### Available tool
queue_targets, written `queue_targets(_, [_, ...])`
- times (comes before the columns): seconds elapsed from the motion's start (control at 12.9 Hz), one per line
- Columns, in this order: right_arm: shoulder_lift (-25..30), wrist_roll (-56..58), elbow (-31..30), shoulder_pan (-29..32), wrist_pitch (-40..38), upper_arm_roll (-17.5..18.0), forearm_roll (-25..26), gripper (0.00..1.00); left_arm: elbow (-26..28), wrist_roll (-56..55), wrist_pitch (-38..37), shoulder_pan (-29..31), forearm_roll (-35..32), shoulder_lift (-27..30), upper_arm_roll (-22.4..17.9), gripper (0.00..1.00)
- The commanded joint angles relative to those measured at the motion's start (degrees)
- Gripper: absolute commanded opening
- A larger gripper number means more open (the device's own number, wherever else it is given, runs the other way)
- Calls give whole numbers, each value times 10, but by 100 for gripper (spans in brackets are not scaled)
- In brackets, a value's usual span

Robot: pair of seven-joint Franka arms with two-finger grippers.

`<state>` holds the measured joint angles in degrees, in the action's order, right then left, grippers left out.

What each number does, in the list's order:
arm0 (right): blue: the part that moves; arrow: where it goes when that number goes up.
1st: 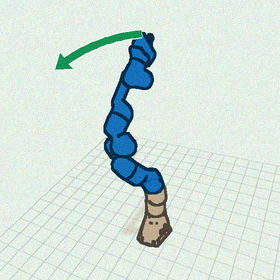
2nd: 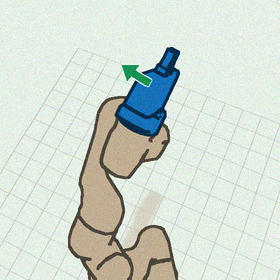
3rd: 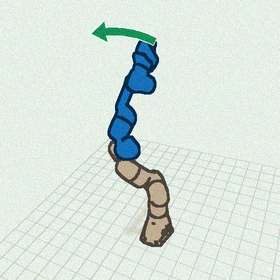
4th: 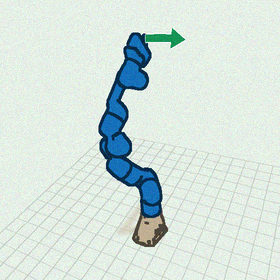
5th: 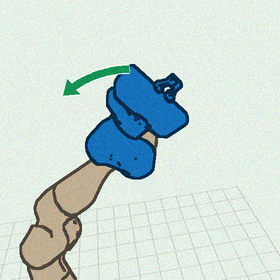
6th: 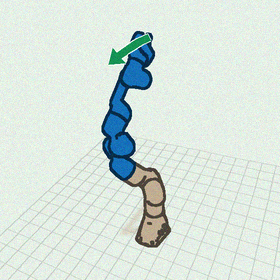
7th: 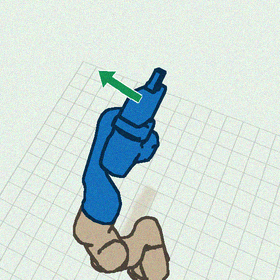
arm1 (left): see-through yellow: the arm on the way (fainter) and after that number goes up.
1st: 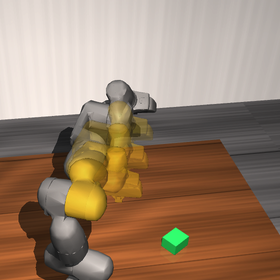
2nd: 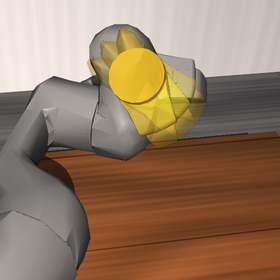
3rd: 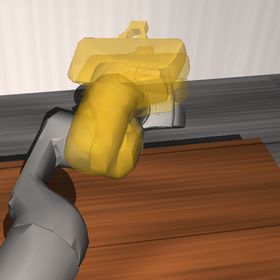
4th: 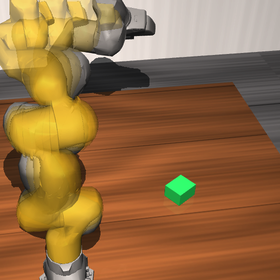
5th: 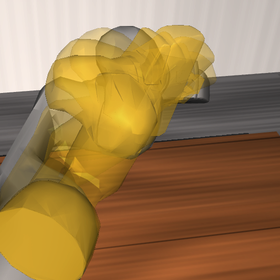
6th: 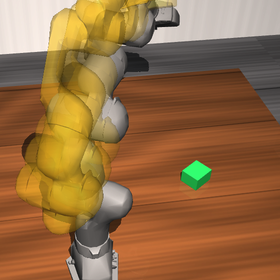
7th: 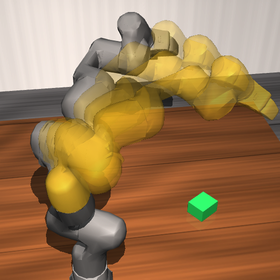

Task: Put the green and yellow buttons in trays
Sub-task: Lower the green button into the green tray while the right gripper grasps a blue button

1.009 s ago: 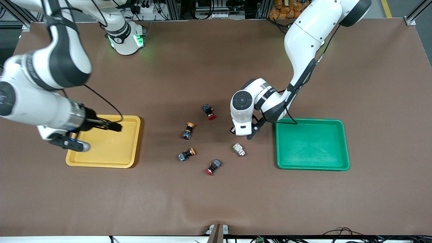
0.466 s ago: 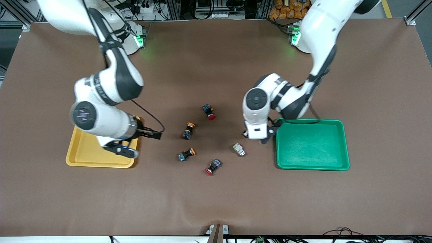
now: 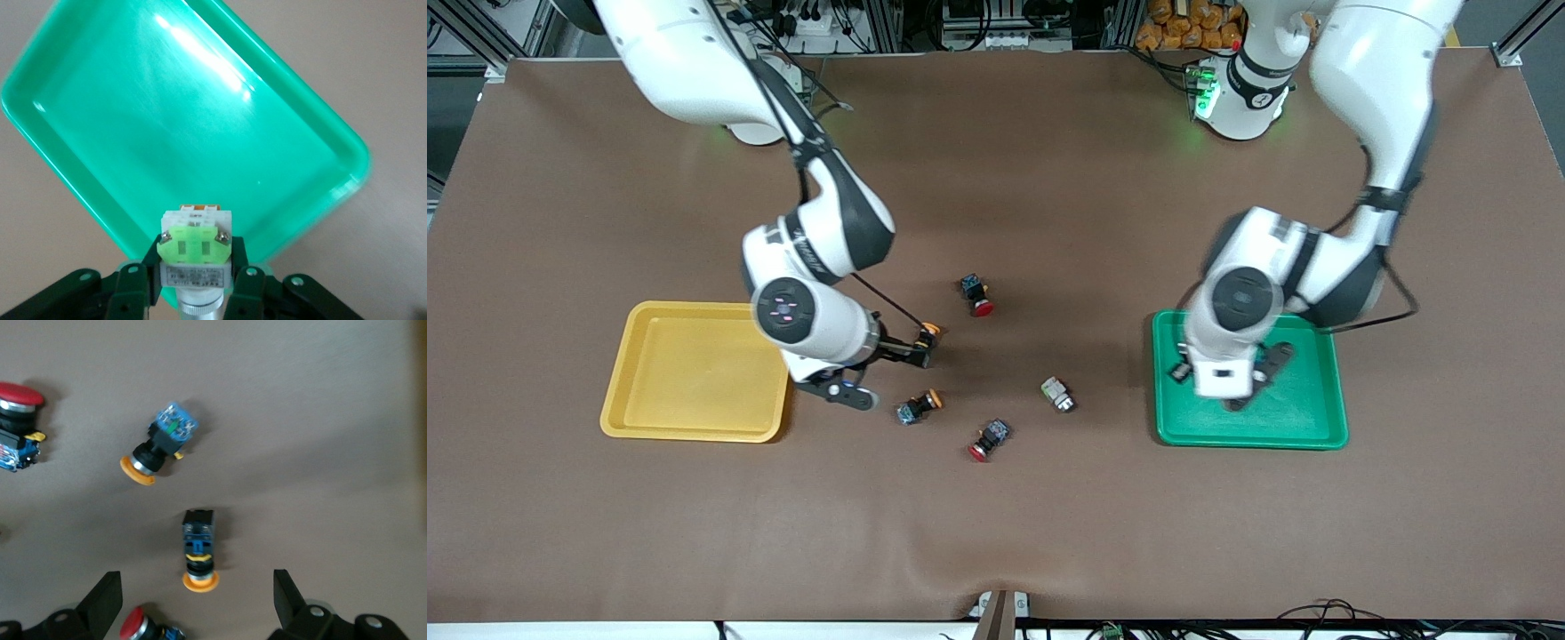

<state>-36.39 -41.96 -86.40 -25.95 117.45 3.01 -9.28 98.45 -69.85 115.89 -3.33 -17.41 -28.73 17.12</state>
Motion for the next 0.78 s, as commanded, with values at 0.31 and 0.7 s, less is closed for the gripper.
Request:
queue_targets(0.31, [-45, -18, -62, -38, 130, -6, 15, 81, 101, 177, 95, 147, -9, 24, 15, 0])
queue_targets(0.7, [-50, -14, -57, -33, 116, -5, 29, 0, 100, 242, 124, 185, -13, 14, 15, 100])
